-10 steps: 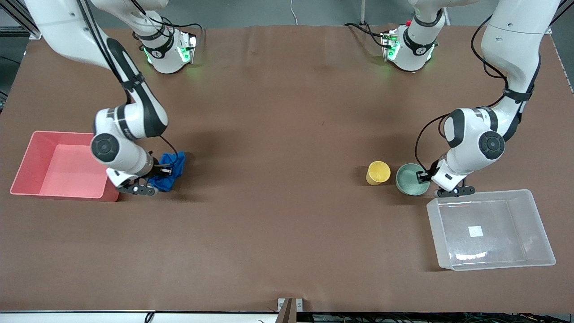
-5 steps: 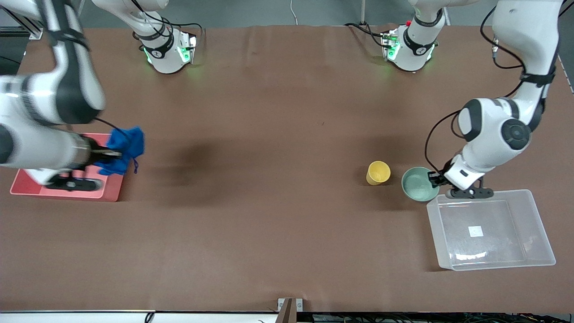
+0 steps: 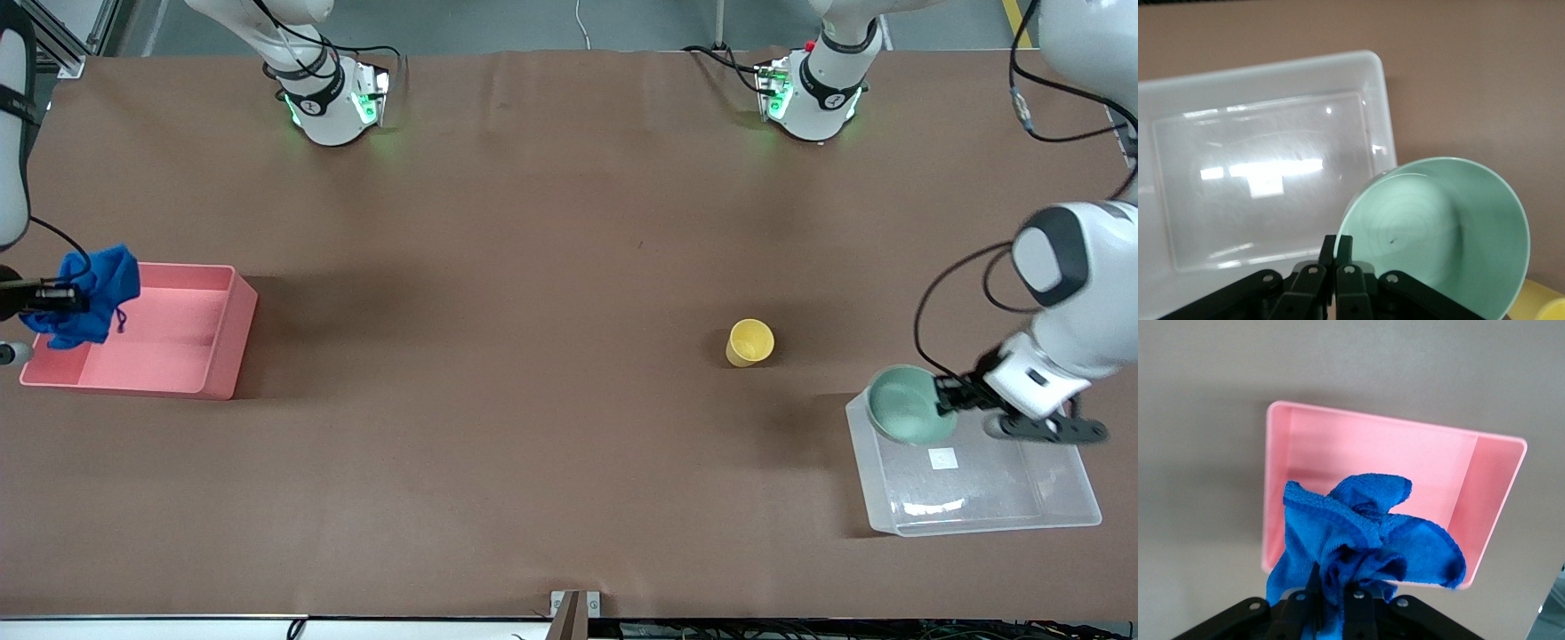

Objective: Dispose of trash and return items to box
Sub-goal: 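Drop the cloth into the pink bin while the left gripper carries the bowl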

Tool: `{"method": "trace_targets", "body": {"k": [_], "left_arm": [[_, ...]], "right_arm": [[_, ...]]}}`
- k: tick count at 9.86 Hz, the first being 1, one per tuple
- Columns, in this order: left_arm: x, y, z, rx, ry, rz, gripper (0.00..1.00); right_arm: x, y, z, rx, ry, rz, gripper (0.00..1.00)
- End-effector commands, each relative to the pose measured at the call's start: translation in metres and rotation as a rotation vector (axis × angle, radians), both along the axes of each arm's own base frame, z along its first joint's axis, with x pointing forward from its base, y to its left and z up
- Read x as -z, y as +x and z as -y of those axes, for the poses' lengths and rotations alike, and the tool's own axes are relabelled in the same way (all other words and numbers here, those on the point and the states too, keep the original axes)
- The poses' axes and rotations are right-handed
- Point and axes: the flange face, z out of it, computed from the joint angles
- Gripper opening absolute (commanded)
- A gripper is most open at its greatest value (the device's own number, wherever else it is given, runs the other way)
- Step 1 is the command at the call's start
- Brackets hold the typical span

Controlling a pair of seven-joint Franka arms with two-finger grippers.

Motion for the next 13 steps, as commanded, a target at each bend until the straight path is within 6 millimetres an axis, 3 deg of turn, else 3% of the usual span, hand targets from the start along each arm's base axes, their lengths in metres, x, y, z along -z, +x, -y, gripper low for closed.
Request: {"method": "trace_targets", "body": {"k": [1, 3, 4, 5, 6, 7, 8, 9, 11, 12, 13], "left_arm": [[0.045, 0.033, -0.037, 0.042, 0.014, -0.036, 0.0], [0.079, 0.049, -0.059, 0.035, 0.045, -0.044, 0.0], [0.097, 0.05, -0.068, 0.021, 0.052, -0.045, 0.0], [0.112, 0.051, -0.07, 0.014, 0.052, -0.04, 0.01], [0.129, 0.051, -0.074, 0.005, 0.054, -0.043, 0.01], [0.148, 0.05, -0.089, -0.013, 0.078, -0.032, 0.01], [0.163, 0.051, -0.09, -0.017, 0.083, -0.017, 0.01], [0.171, 0.05, -0.093, -0.024, 0.081, -0.02, 0.03], [0.182, 0.049, -0.083, -0.057, 0.072, -0.036, 0.07], [0.181, 0.048, -0.086, -0.062, 0.073, -0.035, 0.26], [0.168, 0.051, -0.085, -0.06, 0.08, -0.014, 0.63]], "right_arm": [[0.067, -0.017, 0.005, -0.048, -0.018, 0.051, 0.02], [0.127, -0.043, 0.01, -0.067, -0.011, 0.09, 0.06], [0.15, -0.056, 0.012, -0.065, -0.013, 0.117, 0.15], [0.168, -0.06, 0.012, -0.07, -0.017, 0.143, 0.47], [0.174, -0.064, 0.018, -0.059, -0.017, 0.14, 0.81], [0.174, -0.066, 0.017, -0.056, -0.011, 0.12, 1.0], [0.167, -0.068, 0.014, -0.049, -0.001, 0.094, 1.0], [0.135, -0.067, 0.009, -0.035, 0.004, 0.105, 1.0], [0.061, -0.053, -0.031, 0.164, 0.013, 0.15, 1.0], [0.028, -0.045, -0.052, 0.219, 0.009, 0.177, 1.0], [-0.005, -0.038, -0.077, 0.259, 0.006, 0.198, 1.0]]}}
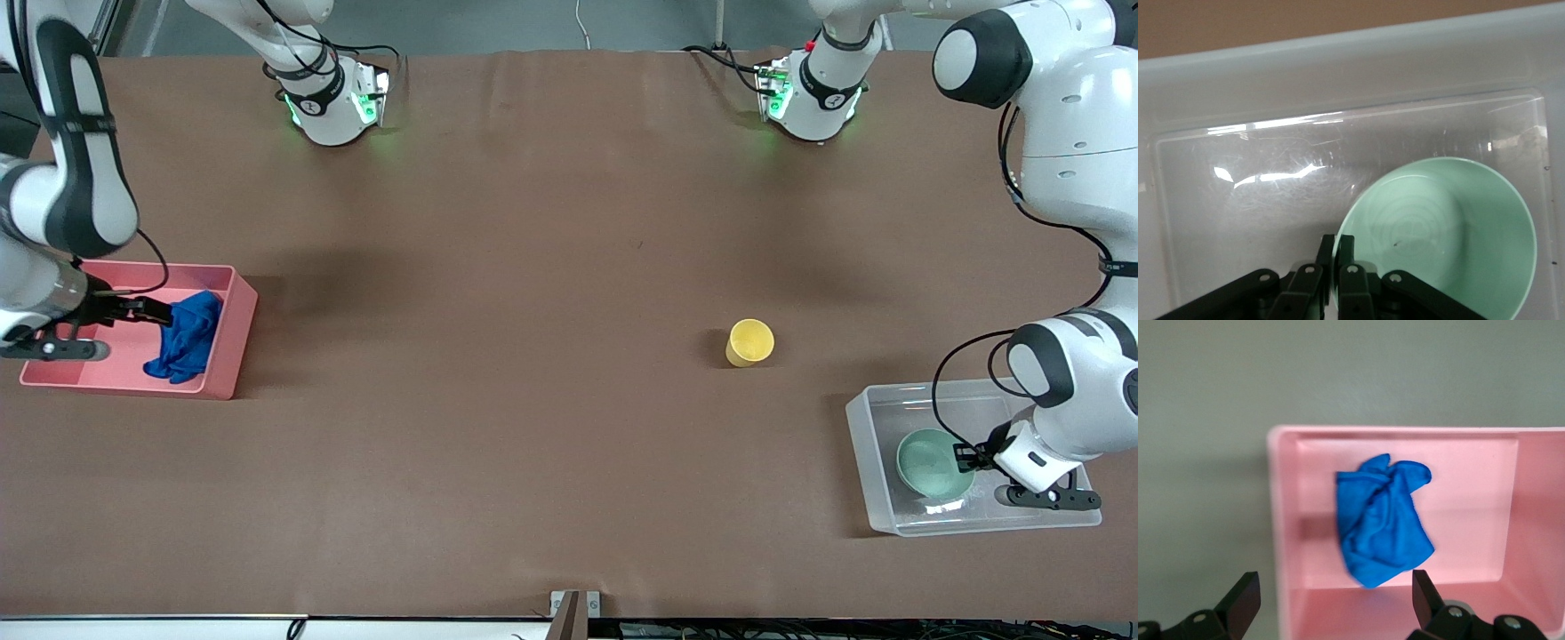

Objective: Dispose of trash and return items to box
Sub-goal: 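Release the green bowl into the clear box with the left gripper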

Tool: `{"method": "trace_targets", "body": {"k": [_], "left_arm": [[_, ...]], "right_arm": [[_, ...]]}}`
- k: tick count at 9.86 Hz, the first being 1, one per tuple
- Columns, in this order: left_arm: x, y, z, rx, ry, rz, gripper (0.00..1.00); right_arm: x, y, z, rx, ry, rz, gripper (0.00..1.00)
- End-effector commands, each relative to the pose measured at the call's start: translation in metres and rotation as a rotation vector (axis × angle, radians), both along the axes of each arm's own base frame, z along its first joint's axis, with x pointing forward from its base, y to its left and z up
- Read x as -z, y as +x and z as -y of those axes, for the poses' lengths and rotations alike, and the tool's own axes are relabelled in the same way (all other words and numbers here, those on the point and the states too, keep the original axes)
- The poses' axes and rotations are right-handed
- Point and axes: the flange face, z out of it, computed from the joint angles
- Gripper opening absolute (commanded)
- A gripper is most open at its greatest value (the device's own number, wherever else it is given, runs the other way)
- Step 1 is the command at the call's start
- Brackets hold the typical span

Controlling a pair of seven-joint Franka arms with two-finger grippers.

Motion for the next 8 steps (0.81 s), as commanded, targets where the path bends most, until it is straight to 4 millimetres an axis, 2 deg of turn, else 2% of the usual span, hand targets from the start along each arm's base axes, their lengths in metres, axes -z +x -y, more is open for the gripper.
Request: {"method": "trace_targets", "body": {"k": [1, 2, 3, 4, 5, 6, 8], "left_arm": [[-0.018, 0.002, 0.0, -0.004, 0.022, 0.019, 0.88], [-0.065, -0.003, 0.01, 0.009, 0.026, 0.048, 0.96], [-0.104, -0.011, 0.027, 0.036, 0.03, 0.06, 0.99], [-0.139, -0.027, 0.048, 0.058, 0.031, 0.06, 0.99], [-0.157, -0.057, 0.064, 0.075, 0.028, 0.029, 0.99], [-0.164, -0.085, 0.091, 0.104, 0.019, 0.005, 0.99], [-0.165, -0.131, 0.141, 0.118, -0.004, -0.036, 0.99]], "right_arm": [[-0.073, 0.006, -0.044, 0.111, 0.013, 0.024, 1.0], [-0.121, 0.009, -0.057, 0.138, 0.066, 0.022, 1.0], [-0.16, 0.008, -0.056, 0.143, 0.099, 0.014, 1.0], [-0.183, 0.002, -0.057, 0.144, 0.101, 0.015, 1.0], [-0.203, -0.006, -0.054, 0.147, 0.101, 0.04, 1.0], [-0.229, -0.014, -0.053, 0.144, 0.098, 0.06, 1.0], [-0.259, -0.034, -0.059, 0.136, 0.098, 0.033, 1.0]]}}
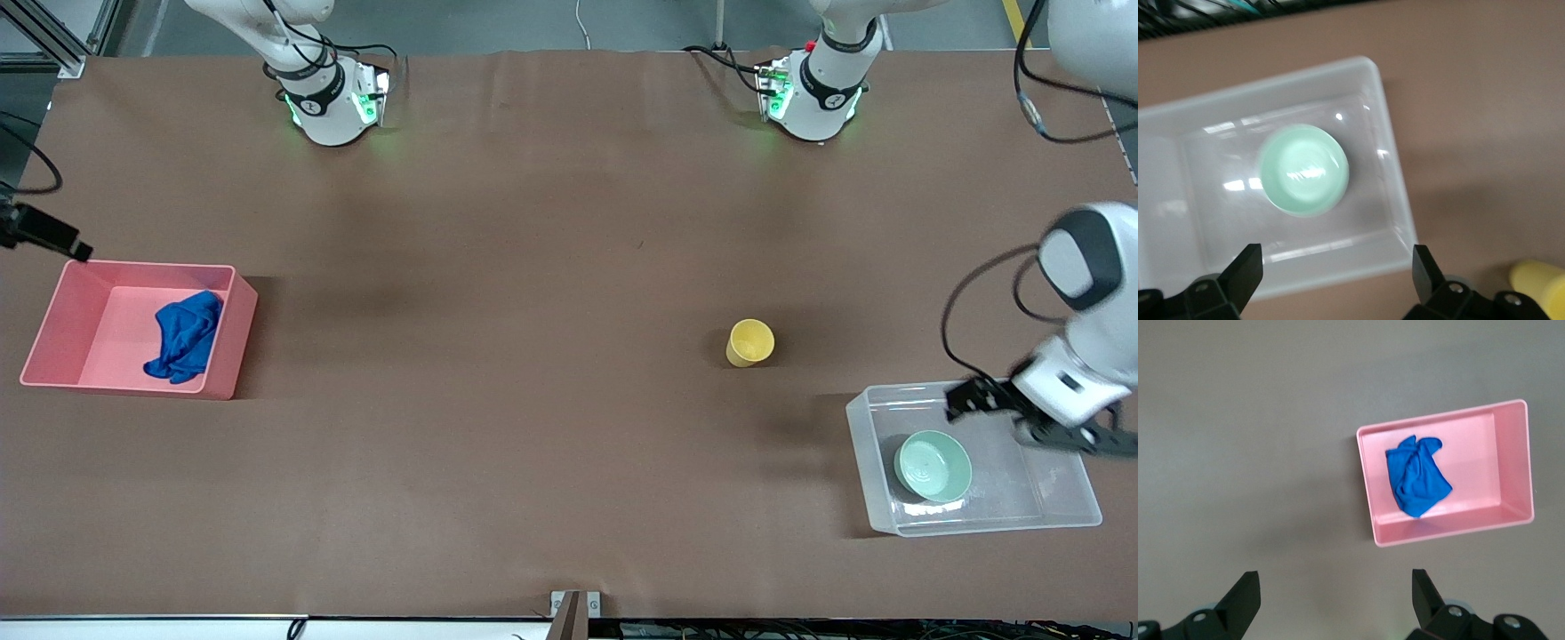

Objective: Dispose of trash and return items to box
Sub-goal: 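Release the green bowl into the clear box with the left gripper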

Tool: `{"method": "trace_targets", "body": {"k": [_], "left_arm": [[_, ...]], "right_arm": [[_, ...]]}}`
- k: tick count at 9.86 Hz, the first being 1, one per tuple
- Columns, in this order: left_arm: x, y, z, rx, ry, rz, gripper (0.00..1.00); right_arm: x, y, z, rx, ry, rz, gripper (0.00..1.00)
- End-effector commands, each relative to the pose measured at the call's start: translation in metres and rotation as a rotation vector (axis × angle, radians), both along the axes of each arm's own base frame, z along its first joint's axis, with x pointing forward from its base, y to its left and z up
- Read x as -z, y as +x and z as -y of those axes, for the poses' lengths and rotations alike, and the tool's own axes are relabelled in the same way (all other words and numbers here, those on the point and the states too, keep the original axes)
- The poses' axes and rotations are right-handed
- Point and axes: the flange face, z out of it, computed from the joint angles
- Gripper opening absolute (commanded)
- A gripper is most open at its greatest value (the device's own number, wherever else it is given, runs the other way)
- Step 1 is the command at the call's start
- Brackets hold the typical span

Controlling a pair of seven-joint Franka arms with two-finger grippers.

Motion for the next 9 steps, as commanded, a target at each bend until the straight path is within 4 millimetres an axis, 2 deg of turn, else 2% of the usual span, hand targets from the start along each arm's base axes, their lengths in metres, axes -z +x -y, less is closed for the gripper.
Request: {"method": "trace_targets", "body": {"k": [1, 2, 3, 5, 8, 9], "left_arm": [[0.03, -0.064, 0.048, -0.002, 0.004, -0.081, 0.99], [0.04, -0.08, 0.073, -0.016, -0.004, -0.094, 0.98], [0.052, -0.095, 0.086, -0.039, -0.01, -0.09, 0.98], [0.086, -0.117, 0.125, -0.103, -0.039, -0.091, 0.98], [0.134, -0.128, 0.166, -0.09, -0.07, -0.122, 0.98], [0.151, -0.131, 0.171, -0.084, -0.075, -0.14, 0.96]], "right_arm": [[-0.018, -0.013, -0.006, -0.007, -0.005, 0.016, 1.0], [-0.018, -0.013, -0.006, -0.006, -0.004, 0.018, 1.0], [-0.017, -0.012, -0.006, -0.006, -0.002, 0.017, 1.0], [-0.017, -0.012, -0.012, -0.016, -0.001, 0.014, 1.0], [-0.017, -0.013, -0.008, -0.009, -0.001, 0.012, 1.0], [-0.018, -0.013, -0.008, -0.026, 0.0, 0.012, 1.0]]}}
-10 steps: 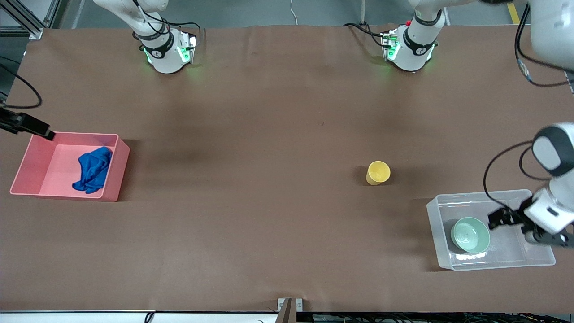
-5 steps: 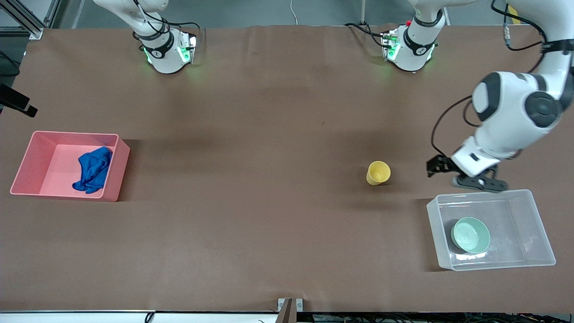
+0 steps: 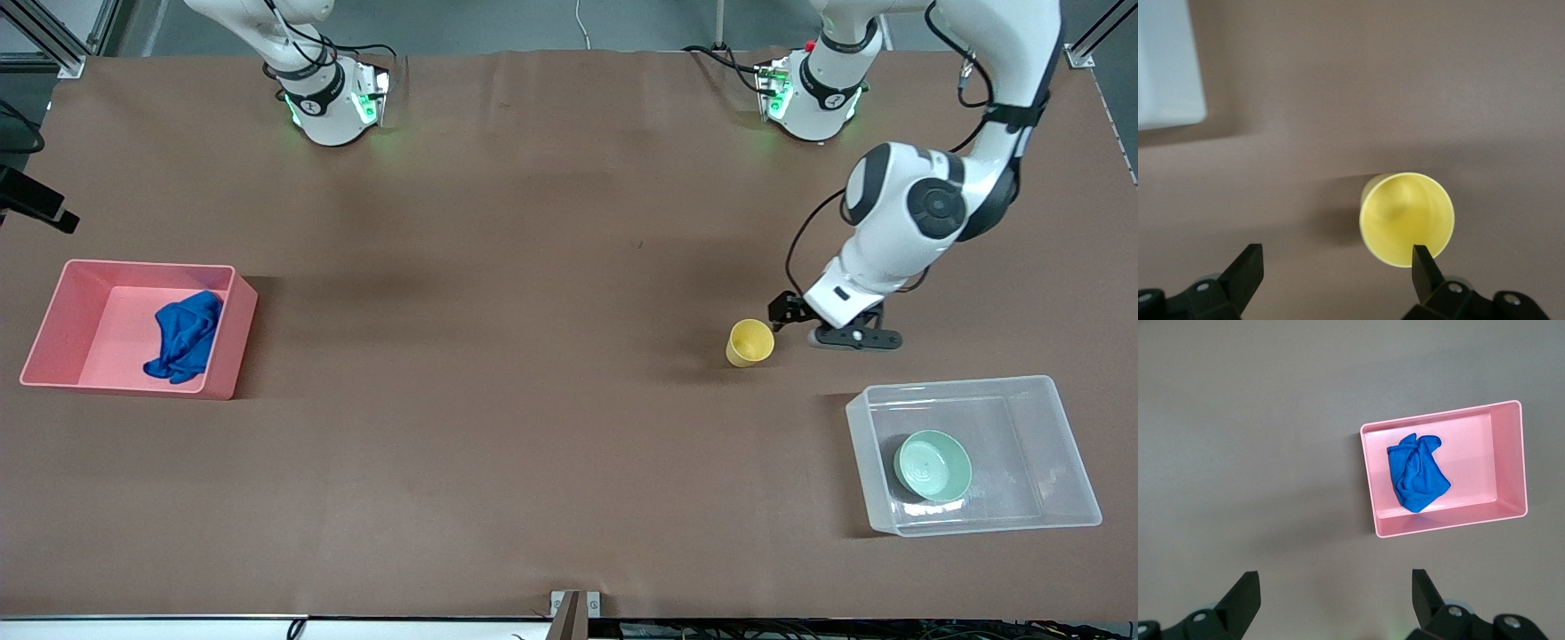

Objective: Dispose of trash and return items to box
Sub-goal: 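Release the green bowl into the clear box with the left gripper, then move the left gripper to the yellow cup and grasp it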

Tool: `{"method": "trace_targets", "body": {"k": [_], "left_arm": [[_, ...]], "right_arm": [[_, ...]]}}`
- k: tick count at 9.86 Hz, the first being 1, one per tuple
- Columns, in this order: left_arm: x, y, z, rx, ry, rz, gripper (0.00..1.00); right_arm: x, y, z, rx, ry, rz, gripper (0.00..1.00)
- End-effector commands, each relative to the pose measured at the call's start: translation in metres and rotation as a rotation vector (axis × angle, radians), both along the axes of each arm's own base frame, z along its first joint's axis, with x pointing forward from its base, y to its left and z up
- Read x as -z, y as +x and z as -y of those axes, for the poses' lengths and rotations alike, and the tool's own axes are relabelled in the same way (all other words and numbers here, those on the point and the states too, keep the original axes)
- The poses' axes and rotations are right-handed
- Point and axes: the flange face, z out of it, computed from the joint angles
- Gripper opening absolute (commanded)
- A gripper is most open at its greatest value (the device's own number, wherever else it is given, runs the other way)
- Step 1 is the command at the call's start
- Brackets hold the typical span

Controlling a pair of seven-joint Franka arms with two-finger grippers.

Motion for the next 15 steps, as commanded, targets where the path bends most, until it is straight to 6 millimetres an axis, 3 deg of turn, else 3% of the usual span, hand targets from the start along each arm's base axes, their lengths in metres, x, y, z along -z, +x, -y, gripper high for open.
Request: {"method": "trace_targets", "body": {"k": [1, 5, 7, 11, 13, 15], "left_arm": [[0.046, -0.005, 0.008, 0.011, -0.005, -0.039, 0.9], [0.082, -0.005, 0.016, 0.073, 0.015, -0.037, 0.5], [0.083, 0.0, 0.018, 0.059, 0.004, -0.02, 0.03], [0.068, 0.011, 0.017, 0.055, 0.0, 0.011, 0.0], [0.037, 0.03, 0.015, 0.049, 0.004, 0.047, 0.0], [-0.018, 0.072, -0.003, 0.026, 0.024, 0.049, 0.0]], "right_arm": [[-0.001, -0.005, 0.001, -0.051, 0.001, -0.005, 1.0], [-0.001, -0.005, 0.003, -0.049, 0.002, -0.01, 1.0], [0.0, -0.006, 0.002, -0.05, 0.002, -0.014, 1.0], [0.0, -0.006, 0.003, -0.049, 0.003, -0.016, 1.0], [0.001, -0.006, 0.004, -0.047, 0.003, -0.017, 1.0], [0.0, -0.006, 0.004, -0.048, 0.004, -0.015, 1.0]]}}
